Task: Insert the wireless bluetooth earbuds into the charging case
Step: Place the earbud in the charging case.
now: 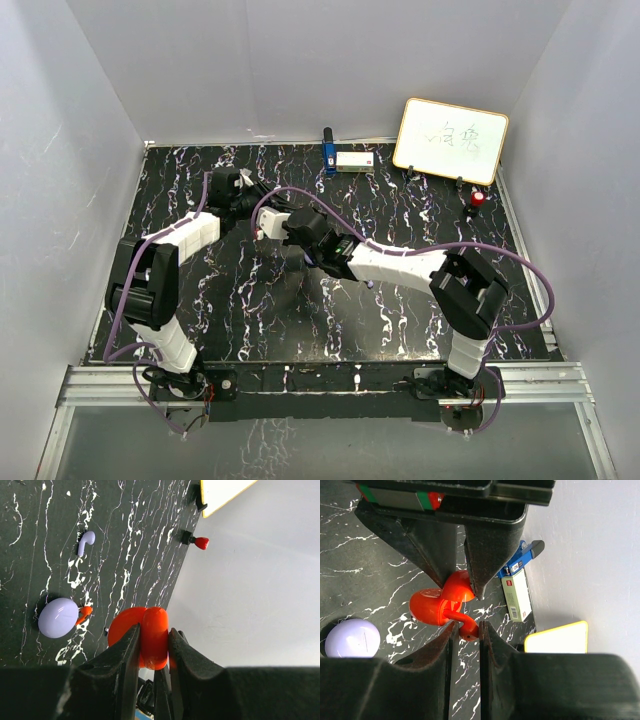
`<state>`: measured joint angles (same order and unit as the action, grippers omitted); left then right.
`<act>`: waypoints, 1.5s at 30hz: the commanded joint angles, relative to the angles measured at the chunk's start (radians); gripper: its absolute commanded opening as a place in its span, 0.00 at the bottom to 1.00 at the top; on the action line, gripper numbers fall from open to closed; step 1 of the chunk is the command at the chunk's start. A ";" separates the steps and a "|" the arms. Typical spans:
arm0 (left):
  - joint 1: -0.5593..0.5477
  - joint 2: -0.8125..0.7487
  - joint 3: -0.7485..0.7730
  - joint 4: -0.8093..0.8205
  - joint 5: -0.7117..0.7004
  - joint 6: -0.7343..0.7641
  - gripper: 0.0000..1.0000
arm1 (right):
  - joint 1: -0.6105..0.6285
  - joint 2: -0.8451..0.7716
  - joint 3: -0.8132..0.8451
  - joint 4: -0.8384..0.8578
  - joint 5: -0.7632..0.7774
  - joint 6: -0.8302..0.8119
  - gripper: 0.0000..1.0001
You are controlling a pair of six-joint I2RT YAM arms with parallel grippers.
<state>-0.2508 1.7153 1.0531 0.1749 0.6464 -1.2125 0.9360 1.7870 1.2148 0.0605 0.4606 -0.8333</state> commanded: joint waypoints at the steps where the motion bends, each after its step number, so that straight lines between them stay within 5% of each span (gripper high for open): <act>1: 0.001 -0.039 0.045 -0.005 0.040 -0.016 0.00 | -0.001 -0.011 -0.010 0.044 -0.009 0.000 0.00; 32: 0.001 -0.003 0.083 0.018 0.040 -0.038 0.00 | 0.004 -0.025 0.006 -0.005 -0.089 0.033 0.00; 45: 0.000 0.004 0.089 0.020 0.034 -0.041 0.00 | 0.004 -0.032 0.011 -0.010 -0.083 0.048 0.09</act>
<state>-0.2512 1.7302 1.0817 0.1669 0.6434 -1.2213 0.9333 1.7866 1.2125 0.0711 0.4156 -0.8165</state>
